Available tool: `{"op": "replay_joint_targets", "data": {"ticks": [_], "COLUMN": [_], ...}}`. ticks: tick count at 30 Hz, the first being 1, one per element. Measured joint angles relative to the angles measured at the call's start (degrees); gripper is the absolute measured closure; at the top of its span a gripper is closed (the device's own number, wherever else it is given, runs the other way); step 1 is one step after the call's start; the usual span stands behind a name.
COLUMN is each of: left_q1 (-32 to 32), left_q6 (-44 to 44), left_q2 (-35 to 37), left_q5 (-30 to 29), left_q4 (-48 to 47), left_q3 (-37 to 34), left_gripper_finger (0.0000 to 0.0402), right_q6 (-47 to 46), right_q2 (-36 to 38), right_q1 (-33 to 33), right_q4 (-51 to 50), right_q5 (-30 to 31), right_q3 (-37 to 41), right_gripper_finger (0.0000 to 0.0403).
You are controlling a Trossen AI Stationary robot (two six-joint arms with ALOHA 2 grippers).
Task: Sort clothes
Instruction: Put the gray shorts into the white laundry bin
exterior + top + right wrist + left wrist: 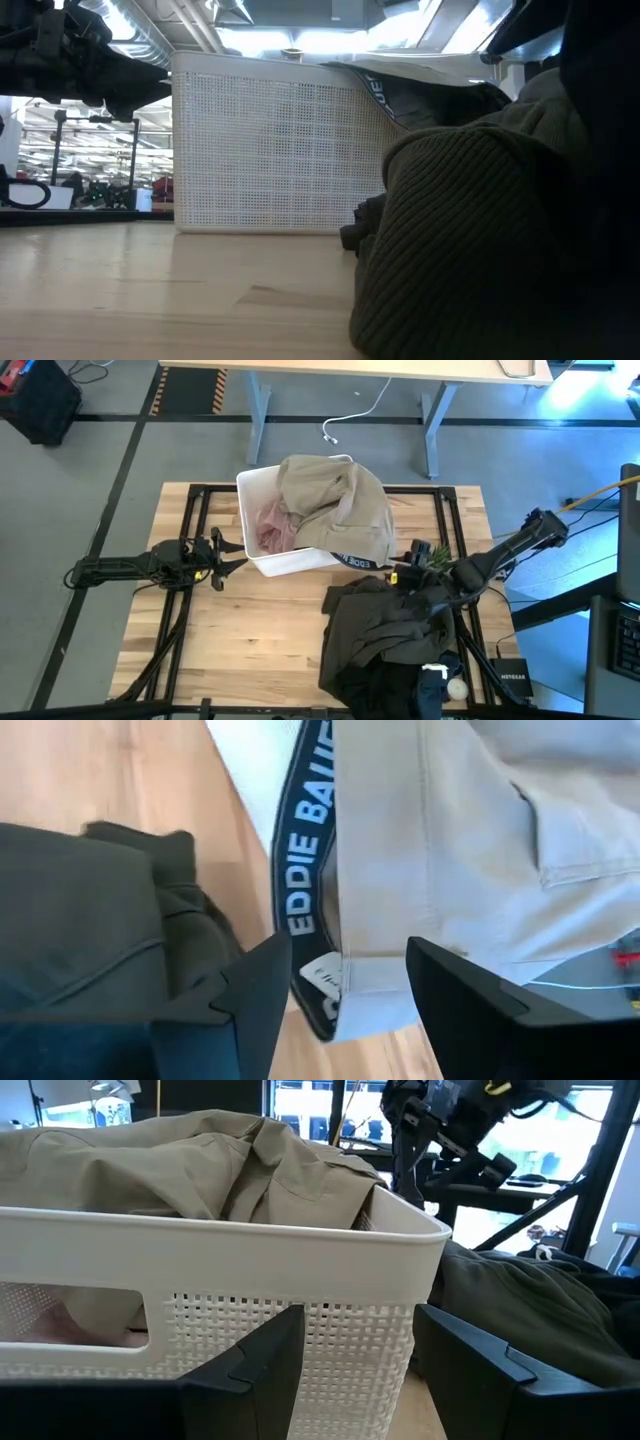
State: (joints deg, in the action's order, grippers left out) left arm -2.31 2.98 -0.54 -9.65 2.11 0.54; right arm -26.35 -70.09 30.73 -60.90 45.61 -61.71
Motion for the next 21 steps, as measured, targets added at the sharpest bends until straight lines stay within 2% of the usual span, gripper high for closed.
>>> {"op": "replay_joint_targets", "data": {"ticks": [4,10,13,16,21], "left_q1": [0.0,0.01,0.01,0.0,0.0], "left_q6": [0.0,0.0,0.0,0.0,0.0], "left_q2": [0.01,0.01,0.0,0.0,0.0], "left_q5": [-0.01,0.0,-0.02,-0.02,-0.02], "left_q4": [0.02,0.02,0.01,0.0,0.0], "left_q3": [0.0,0.0,0.0,0.0,0.0], "left_gripper_finger": [0.0218,0.0218,0.0218,0.0218,0.0218], "right_q6": [1.33,7.06,7.11,7.21,7.17], "right_q2": [-3.74,-11.59,-15.51,-19.0,-21.83], "right_q1": [0.19,-0.48,-1.09,-2.35,-5.24], "right_q4": [0.26,0.39,0.02,-1.15,-2.38], "right_q5": [-0.5,9.87,15.65,18.51,26.78], "right_q3": [0.0,0.0,0.02,0.02,0.02], "right_gripper_finger": [0.019,0.019,0.019,0.019,0.019]}}
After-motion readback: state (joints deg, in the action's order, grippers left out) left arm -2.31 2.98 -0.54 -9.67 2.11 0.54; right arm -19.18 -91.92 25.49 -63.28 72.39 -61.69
